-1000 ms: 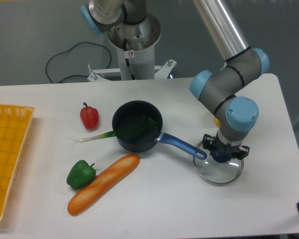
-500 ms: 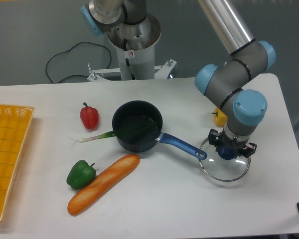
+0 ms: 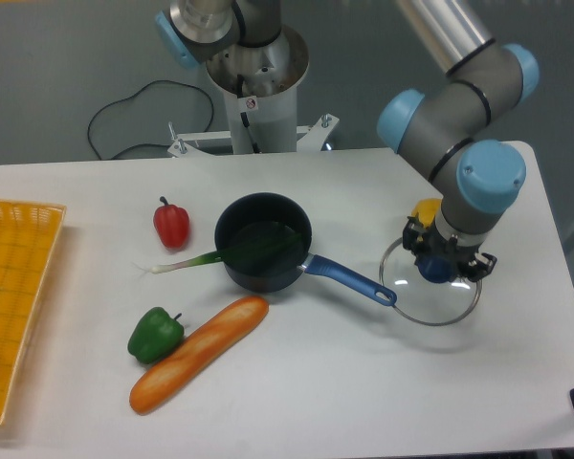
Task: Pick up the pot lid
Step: 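Lift the glass lid by its knob up off the table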
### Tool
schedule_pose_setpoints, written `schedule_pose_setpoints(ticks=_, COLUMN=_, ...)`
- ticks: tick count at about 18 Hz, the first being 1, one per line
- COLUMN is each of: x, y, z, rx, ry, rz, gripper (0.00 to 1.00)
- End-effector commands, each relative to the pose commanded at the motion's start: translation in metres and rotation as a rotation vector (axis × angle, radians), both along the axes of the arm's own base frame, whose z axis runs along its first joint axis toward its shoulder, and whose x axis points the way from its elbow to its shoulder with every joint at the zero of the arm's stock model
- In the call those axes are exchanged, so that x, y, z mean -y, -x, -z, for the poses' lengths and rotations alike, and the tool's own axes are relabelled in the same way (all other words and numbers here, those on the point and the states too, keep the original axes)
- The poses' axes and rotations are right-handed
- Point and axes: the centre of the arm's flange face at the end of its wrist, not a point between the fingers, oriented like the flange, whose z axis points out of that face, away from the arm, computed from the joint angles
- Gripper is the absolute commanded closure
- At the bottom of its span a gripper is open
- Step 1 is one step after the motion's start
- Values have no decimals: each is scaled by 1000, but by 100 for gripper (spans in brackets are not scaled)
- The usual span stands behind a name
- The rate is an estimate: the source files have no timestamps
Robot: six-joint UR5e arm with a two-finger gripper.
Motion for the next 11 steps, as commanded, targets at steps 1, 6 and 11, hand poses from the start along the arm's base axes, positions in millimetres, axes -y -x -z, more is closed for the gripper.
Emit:
schedule_pose_setpoints(ticks=1, x=-1, y=-5, z=-5, rx=13, ry=-14, rz=0, gripper=73)
schedule_pose_setpoints(ticks=6, x=4, y=-5, z=-6, rx=30, ry=-22, rz=-9, gripper=73)
schedule_pose_setpoints(ticks=11, x=8, y=1, z=-17, rx=16, ry=-29, rz=-15, gripper=74)
